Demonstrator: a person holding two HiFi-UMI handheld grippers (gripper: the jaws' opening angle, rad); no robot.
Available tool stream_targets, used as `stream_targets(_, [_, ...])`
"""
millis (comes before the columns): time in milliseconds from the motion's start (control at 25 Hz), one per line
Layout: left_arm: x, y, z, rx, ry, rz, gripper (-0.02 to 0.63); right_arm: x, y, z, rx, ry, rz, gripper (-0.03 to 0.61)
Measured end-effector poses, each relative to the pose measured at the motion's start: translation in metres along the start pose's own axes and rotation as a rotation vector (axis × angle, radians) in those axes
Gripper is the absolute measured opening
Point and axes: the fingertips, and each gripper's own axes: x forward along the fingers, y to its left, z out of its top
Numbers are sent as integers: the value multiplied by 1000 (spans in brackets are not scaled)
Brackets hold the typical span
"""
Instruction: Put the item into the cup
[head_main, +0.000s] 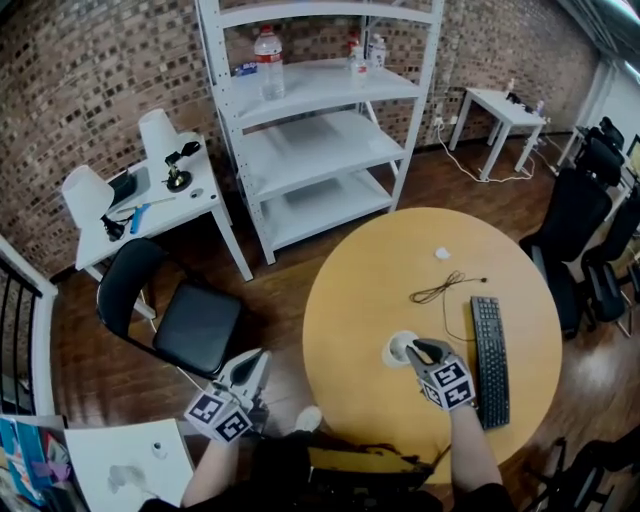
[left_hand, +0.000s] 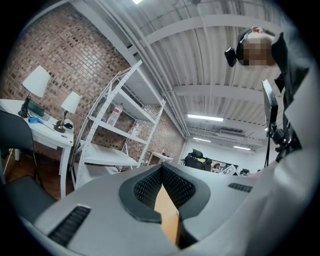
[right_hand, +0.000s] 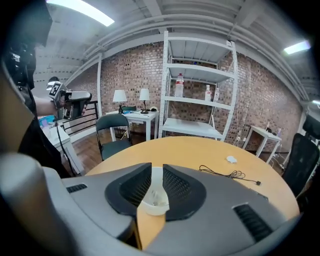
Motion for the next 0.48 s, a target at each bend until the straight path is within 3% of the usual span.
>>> stream_targets(240, [17,-10,5,13,20,-74,3,-39,-7,16,55,-100,-72,75])
stream_targets(400, [39,-28,3,27,36,-147,3,-91,-27,15,170,-249,-174,73])
stream_targets(480, [50,-41,1,36,49,-188,3,-123,-38,10,243,-315,-234,41])
